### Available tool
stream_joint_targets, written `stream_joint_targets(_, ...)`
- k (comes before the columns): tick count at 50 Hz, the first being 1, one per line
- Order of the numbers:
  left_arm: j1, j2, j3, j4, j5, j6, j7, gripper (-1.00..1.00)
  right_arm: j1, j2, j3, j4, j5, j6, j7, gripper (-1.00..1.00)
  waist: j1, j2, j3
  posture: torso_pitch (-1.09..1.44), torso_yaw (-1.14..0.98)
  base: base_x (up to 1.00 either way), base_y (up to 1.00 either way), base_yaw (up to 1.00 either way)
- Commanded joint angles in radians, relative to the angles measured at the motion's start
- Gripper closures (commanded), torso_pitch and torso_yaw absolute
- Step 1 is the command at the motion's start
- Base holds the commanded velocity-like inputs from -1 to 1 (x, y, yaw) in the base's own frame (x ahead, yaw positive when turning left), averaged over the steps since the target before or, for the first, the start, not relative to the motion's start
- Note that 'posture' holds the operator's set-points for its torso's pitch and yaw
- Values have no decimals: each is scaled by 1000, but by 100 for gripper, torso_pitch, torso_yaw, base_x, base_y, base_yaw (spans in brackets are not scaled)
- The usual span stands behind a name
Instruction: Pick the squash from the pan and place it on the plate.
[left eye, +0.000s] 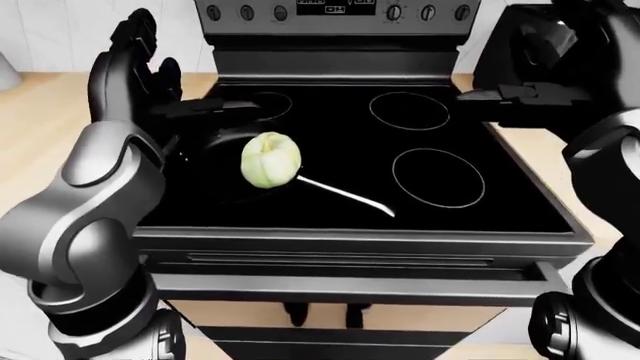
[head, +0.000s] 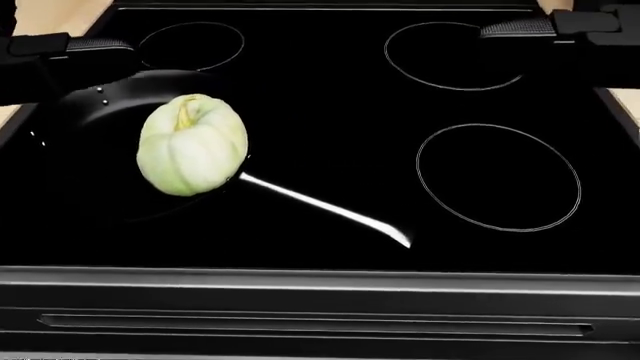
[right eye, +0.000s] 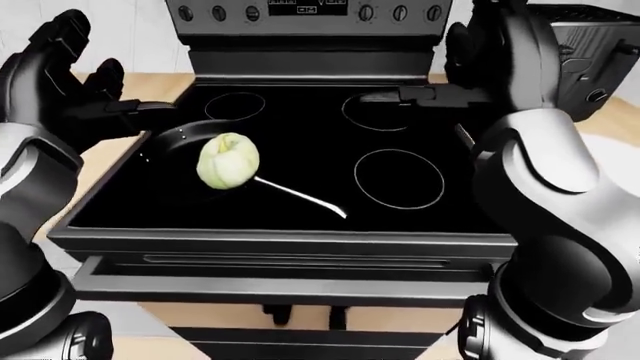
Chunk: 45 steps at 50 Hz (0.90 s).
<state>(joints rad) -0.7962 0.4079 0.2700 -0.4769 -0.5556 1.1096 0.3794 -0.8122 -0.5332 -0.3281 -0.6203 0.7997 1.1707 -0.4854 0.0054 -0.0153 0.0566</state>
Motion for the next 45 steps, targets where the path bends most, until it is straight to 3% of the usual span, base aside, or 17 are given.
stream_joint_targets(1, -28, 14, 16, -23, 9, -31, 4, -100, -25, -8, -5, -12, 1, -25, 4, -100, 4, -3, -17, 0, 0, 7, 0, 0)
stream_joint_targets(4, -28, 13, 17, -26, 8, -28, 5, -100, -24, -10, -4, -11, -1, -25, 5, -100, -12, 26, 1, 0, 0, 4, 0, 0)
stream_joint_targets(6, -30, 12, 18, -26, 7, -26, 6, -100, -23, -10, -4, -10, -5, -27, 6, -100, -24, 78, -24, 0, 0, 0, 0, 0)
stream_joint_targets(7, -30, 12, 18, -27, 7, -25, 6, -100, -22, -10, -4, -10, -6, -27, 7, -100, -19, 41, -6, 0, 0, 0, 0, 0)
stream_joint_targets(12, -34, 12, 19, -29, 3, -20, 10, -100, -28, -9, -11, -12, 2, -24, 4, -100, -3, 5, -17, 0, 0, 0, 0, 0)
stream_joint_targets(13, -32, 12, 19, -32, 3, -19, 11, -100, -28, -10, -11, -12, 3, -25, 4, -100, -2, 9, -41, 0, 0, 6, 0, 0)
stream_joint_targets(14, -33, 11, 19, -32, 2, -18, 11, -100, -29, -10, -10, -11, 3, -26, 4, -100, -1, 8, -31, 0, 0, 6, 0, 0)
stream_joint_targets(17, -32, 12, 18, -30, 2, -20, 11, -100, -25, -11, -9, -11, 3, -29, 4, -100, 1, -1, -31, 0, 0, 8, 0, 0)
stream_joint_targets(20, -31, 13, 17, -28, 3, -24, 9, -100, -23, -11, -8, -12, 4, -31, 4, -100, 2, -36, -23, 0, 0, 8, 0, 0)
stream_joint_targets(21, -31, 13, 17, -29, 3, -23, 10, -100, -22, -11, -7, -11, 2, -33, 5, -100, 4, -16, -26, 0, 0, 9, 0, 0)
stream_joint_targets(23, -29, 14, 15, -23, 6, -30, 6, -100, -25, -12, -8, -11, 4, -30, 3, -100, 2, -29, -28, 0, 0, 8, 0, 0)
stream_joint_targets(26, -31, 13, 16, -25, 6, -27, 7, -100, -27, -13, -6, -10, 4, -29, 2, -100, 3, -22, -36, 0, 0, 8, 0, 0)
stream_joint_targets(31, -31, 14, 17, -21, 7, -30, 5, -100, -24, -12, -4, -10, -1, -29, 4, -100, -12, 11, -2, 0, 0, 5, 0, 0)
stream_joint_targets(33, -33, 14, 18, -26, 4, -23, 8, -100, -25, -11, -4, -11, -1, -28, 4, -100, -22, 58, -23, 0, 0, 0, 0, 0)
stream_joint_targets(34, -33, 13, 18, -26, 3, -23, 8, -100, -26, -11, -6, -10, 0, -26, 3, -100, -22, 31, -10, 0, 0, 0, 0, 0)
stream_joint_targets(38, -32, 14, 18, -26, 4, -24, 8, -100, -28, -11, -7, -12, 2, -23, 1, -100, -14, 11, -21, 0, 0, 0, 0, 0)
stream_joint_targets(45, -27, 11, 13, -23, 9, -31, 4, -100, -26, -12, -4, -10, -3, -29, 3, -100, 0, -1, -23, 0, 0, 0, 0, 0)
